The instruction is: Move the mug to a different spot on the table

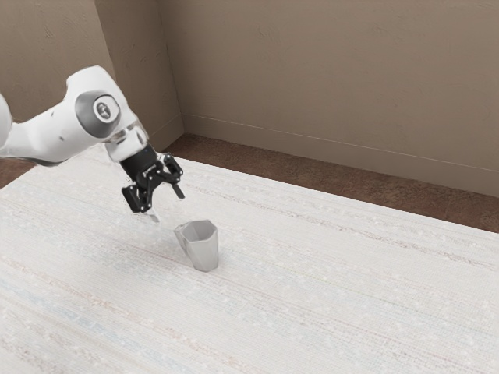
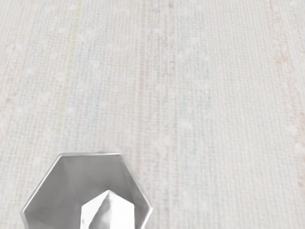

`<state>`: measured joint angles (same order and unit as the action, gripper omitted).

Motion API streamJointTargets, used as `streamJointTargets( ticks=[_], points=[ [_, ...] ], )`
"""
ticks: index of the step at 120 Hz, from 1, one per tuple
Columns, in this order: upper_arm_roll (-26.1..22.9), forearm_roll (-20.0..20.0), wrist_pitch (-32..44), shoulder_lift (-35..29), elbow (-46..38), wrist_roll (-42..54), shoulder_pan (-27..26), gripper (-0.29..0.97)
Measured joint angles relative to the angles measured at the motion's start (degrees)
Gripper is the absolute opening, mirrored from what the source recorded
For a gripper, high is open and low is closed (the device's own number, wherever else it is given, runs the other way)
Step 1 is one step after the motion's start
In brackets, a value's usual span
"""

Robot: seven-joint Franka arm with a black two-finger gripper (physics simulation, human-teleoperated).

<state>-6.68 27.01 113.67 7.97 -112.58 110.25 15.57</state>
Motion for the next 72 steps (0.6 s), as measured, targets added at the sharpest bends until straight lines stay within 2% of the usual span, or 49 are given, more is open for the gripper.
streamJointTargets(
  ticks=[16,24,34,49,72],
  points=[
    [-3.6,-10.1,-1.9,-4.7,0.4,-6.3,-2.3,0.68],
    [-4.0,-15.1,-5.0,-5.8,3.5,-10.7,-3.6,0.68],
    [-3.2,-19.5,-10.0,-6.2,9.0,-16.4,-6.2,0.68],
    [-2.3,-22.8,-15.5,-6.3,14.2,-24.0,-9.7,0.68],
    [-2.3,-24.2,-19.5,-6.9,16.8,-33.0,-11.2,0.68]
  ],
)
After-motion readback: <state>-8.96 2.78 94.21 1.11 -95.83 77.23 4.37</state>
